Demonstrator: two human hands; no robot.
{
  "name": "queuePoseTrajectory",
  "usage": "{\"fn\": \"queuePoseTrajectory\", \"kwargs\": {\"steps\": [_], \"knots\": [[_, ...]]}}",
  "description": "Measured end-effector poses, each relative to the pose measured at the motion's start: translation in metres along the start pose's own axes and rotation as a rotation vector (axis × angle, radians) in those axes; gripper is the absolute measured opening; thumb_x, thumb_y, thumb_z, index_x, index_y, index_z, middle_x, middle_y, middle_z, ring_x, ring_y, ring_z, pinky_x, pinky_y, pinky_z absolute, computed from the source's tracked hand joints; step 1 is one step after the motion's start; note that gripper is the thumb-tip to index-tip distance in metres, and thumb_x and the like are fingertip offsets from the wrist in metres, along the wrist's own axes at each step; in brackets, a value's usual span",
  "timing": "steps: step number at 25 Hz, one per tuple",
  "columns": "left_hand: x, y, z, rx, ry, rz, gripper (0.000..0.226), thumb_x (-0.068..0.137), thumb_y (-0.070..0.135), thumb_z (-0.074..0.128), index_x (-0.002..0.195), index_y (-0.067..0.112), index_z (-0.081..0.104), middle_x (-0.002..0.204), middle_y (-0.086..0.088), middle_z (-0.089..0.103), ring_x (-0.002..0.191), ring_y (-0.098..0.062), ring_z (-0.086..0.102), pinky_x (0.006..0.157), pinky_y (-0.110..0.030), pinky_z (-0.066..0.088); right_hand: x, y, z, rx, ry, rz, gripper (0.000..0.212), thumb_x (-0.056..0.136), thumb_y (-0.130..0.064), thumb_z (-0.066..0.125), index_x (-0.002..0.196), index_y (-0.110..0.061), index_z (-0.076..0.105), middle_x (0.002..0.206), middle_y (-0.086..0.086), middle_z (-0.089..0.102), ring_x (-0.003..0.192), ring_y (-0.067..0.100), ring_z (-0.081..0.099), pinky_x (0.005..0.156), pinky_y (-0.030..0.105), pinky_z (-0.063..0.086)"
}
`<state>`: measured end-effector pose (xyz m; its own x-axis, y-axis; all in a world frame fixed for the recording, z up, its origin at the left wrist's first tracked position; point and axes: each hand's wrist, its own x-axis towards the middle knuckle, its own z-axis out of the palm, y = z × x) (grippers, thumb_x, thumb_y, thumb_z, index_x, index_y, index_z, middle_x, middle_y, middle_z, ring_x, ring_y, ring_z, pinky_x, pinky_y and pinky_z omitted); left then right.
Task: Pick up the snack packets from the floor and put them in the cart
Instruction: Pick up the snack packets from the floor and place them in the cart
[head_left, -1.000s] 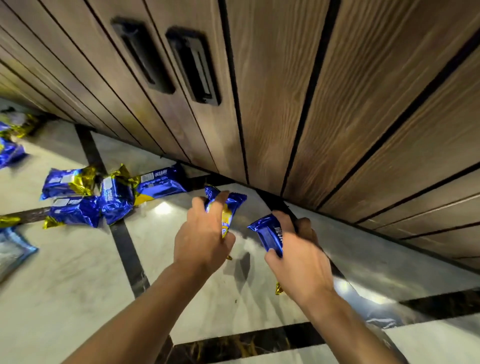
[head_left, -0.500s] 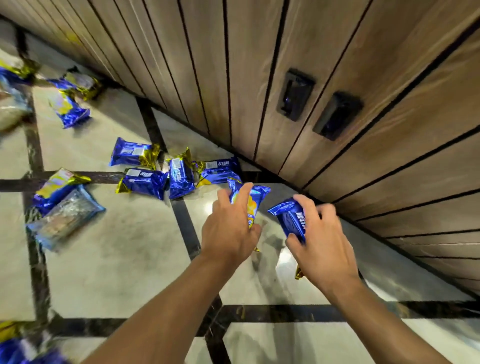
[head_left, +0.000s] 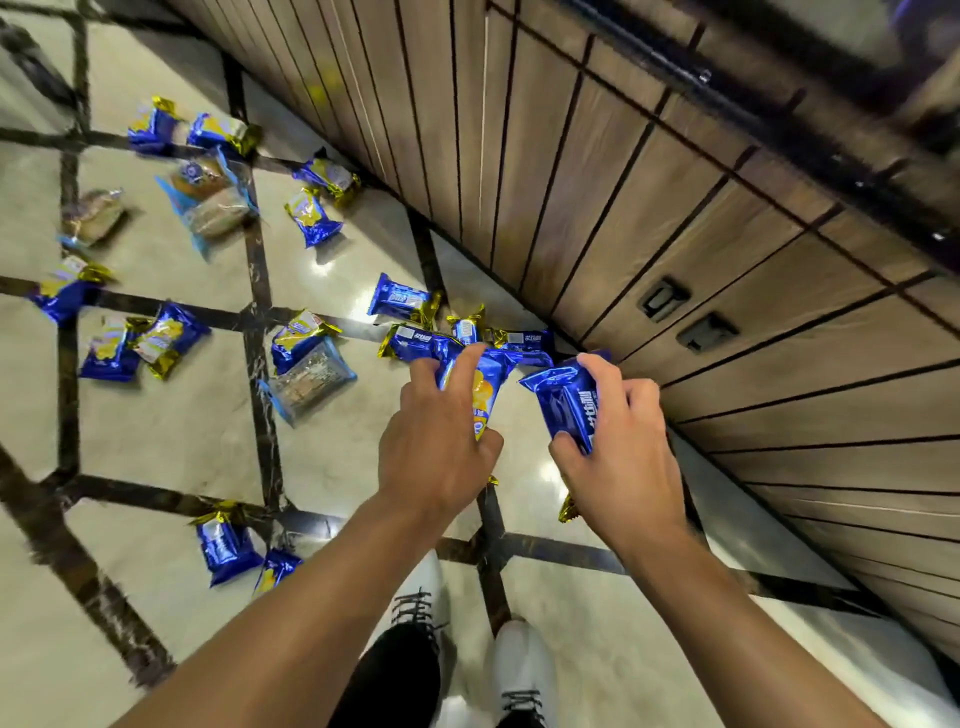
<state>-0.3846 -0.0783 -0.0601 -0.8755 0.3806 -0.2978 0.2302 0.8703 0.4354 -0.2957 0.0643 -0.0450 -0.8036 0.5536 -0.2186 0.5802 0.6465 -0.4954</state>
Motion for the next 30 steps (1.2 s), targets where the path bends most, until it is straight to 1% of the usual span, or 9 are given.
{"fn": "queuePoseTrajectory", "kwargs": {"steps": [6,9,11,13,15,19,21,24,30], "knots": [[-0.061,0.013,-0.113,-0.080,0.124,-0.075,0.080,0.080,0.033,0.066,0.147,0.041,0.022,0.130,-0.003,0.034,0.112,-0.029,0.052,0.079,-0.043,0.054,-0.044,-0.102,-0.078,-0.021,-0.065,-0.169,0.071,0.080,-0.029,0.063,0.141,-0.042,0.029,0.118,-0.004,0.037,0.107,0.020,0.049,0.080,0.038,0.051],[-0.095,0.009,-0.161,-0.117,0.190,-0.172,0.080,0.080,0.032,0.067,0.147,0.041,0.023,0.134,-0.004,0.034,0.117,-0.030,0.051,0.080,-0.042,0.051,-0.066,-0.138,-0.106,-0.022,-0.080,-0.211,0.070,0.080,-0.028,0.063,0.141,-0.041,0.031,0.117,-0.004,0.037,0.108,0.022,0.049,0.081,0.038,0.051],[-0.127,0.000,-0.194,-0.160,0.214,-0.226,0.081,0.079,0.032,0.067,0.145,0.044,0.022,0.137,-0.006,0.033,0.118,-0.031,0.051,0.082,-0.044,0.053,-0.086,-0.165,-0.121,-0.021,-0.108,-0.242,0.068,0.080,-0.027,0.063,0.139,-0.041,0.032,0.116,-0.003,0.037,0.108,0.023,0.050,0.078,0.037,0.050],[-0.162,-0.008,-0.225,-0.196,0.220,-0.279,0.081,0.079,0.032,0.066,0.144,0.047,0.020,0.135,-0.004,0.033,0.114,-0.030,0.052,0.083,-0.046,0.053,-0.106,-0.192,-0.133,-0.002,-0.121,-0.253,0.068,0.081,-0.026,0.063,0.139,-0.041,0.032,0.116,-0.002,0.037,0.107,0.024,0.051,0.077,0.036,0.048],[-0.207,-0.024,-0.264,-0.225,0.251,-0.330,0.082,0.078,0.032,0.064,0.144,0.047,0.019,0.129,0.000,0.033,0.109,-0.028,0.054,0.080,-0.047,0.055,-0.136,-0.232,-0.142,0.030,-0.145,-0.288,0.069,0.080,-0.026,0.064,0.139,-0.041,0.033,0.114,-0.002,0.037,0.105,0.025,0.052,0.078,0.037,0.049],[-0.289,-0.079,-0.339,-0.240,0.314,-0.447,0.081,0.078,0.033,0.066,0.146,0.044,0.025,0.130,0.000,0.034,0.108,-0.026,0.055,0.077,-0.042,0.055,-0.205,-0.322,-0.142,0.062,-0.204,-0.331,0.068,0.078,-0.026,0.064,0.138,-0.039,0.033,0.117,0.001,0.039,0.103,0.029,0.053,0.082,0.042,0.051],[-0.318,-0.110,-0.367,-0.267,0.362,-0.475,0.081,0.077,0.033,0.067,0.145,0.046,0.024,0.134,0.001,0.033,0.109,-0.026,0.056,0.077,-0.043,0.055,-0.235,-0.360,-0.134,0.053,-0.208,-0.362,0.068,0.078,-0.028,0.064,0.138,-0.039,0.034,0.119,0.003,0.041,0.104,0.030,0.053,0.085,0.041,0.049],[-0.364,-0.174,-0.413,-0.292,0.403,-0.527,0.081,0.077,0.033,0.066,0.145,0.048,0.023,0.134,0.002,0.033,0.110,-0.026,0.056,0.078,-0.044,0.055,-0.283,-0.427,-0.110,0.028,-0.242,-0.393,0.069,0.080,-0.029,0.063,0.141,-0.036,0.034,0.123,0.004,0.040,0.107,0.028,0.052,0.079,0.035,0.043],[-0.437,-0.283,-0.492,-0.314,0.459,-0.576,0.079,0.082,0.033,0.063,0.148,0.047,0.023,0.128,0.002,0.035,0.110,-0.024,0.055,0.076,-0.039,0.053,-0.358,-0.542,-0.071,0.006,-0.275,-0.472,0.067,0.081,-0.029,0.064,0.140,-0.039,0.033,0.123,0.000,0.040,0.106,0.022,0.053,0.074,0.033,0.043]]}}
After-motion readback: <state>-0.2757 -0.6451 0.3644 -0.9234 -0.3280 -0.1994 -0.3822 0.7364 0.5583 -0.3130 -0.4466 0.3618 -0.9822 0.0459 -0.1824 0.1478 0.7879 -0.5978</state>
